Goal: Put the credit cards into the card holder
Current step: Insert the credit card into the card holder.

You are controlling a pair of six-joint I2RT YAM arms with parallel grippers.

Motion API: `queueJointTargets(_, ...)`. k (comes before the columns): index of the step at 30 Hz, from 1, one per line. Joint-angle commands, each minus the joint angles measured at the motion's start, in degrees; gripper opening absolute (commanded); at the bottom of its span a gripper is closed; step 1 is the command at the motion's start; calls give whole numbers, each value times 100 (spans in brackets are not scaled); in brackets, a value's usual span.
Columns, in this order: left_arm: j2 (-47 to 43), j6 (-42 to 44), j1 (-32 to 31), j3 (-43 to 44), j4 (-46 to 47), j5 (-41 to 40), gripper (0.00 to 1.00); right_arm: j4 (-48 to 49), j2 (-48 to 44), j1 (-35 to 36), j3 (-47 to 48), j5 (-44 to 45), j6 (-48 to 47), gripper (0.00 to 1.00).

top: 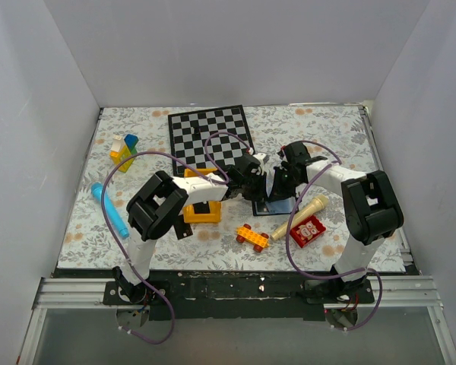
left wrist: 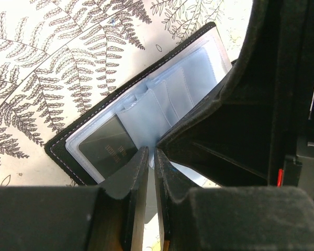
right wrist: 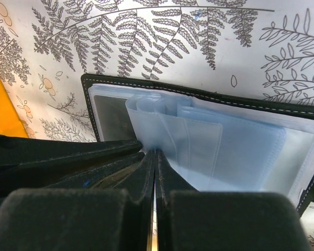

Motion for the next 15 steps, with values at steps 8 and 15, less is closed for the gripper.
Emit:
queueJointTargets(8,433,-57,-90,-25,-238,211,10,343,-797,-60,-209,-265,160,1)
queueJointTargets(15,398,-74,-90,-122,-247,194,10,124,-1070,-156,-279,201,152,1)
